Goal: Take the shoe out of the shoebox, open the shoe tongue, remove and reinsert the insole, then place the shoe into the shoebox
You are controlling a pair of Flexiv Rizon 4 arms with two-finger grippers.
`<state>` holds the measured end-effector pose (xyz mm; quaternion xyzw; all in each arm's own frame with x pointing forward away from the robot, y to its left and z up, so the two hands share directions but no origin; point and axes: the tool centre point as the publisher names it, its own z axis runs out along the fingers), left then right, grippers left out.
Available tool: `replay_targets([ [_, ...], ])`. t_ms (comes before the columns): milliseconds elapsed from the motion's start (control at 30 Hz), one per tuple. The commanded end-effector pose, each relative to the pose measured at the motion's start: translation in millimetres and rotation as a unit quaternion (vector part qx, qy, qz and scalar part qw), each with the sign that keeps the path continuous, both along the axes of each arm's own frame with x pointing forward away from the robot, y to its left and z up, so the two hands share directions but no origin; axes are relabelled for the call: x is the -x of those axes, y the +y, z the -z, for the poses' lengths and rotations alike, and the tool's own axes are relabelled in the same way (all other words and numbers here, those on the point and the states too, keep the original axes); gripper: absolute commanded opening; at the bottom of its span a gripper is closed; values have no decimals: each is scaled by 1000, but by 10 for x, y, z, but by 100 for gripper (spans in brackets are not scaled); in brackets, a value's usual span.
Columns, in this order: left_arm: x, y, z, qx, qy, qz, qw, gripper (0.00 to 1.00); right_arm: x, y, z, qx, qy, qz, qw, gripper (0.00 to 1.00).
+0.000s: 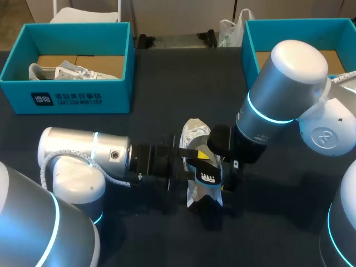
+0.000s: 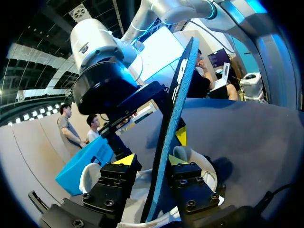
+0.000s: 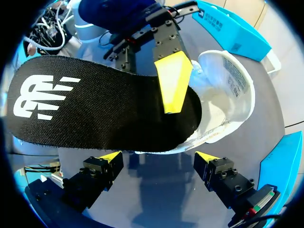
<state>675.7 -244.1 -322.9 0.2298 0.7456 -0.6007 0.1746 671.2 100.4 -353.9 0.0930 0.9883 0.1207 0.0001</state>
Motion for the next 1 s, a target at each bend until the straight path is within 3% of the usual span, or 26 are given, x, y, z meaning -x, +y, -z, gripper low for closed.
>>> replay_targets([
  [33,72,-15,-13,-1,-10,-6,1000,34,6,11,10,1,-1,1,1000,100],
  [133,72,-48,6,-3,-22,-8,1000,18,6,11,10,1,-1,1,1000,100],
  [167,63,-58,15,-5,-31,-11,999,6,6,11,10,1,-1,1,1000,100],
  [200,55,-65,26,-5,-33,-11,999,0,6,11,10,1,-1,1,1000,100],
  [733,-236,-121,287,-27,-95,-35,994,0,6,11,10,1,-1,1,1000,100],
  [1000,-348,-112,369,-36,-95,-45,994,0,6,11,10,1,-1,1,1000,100],
])
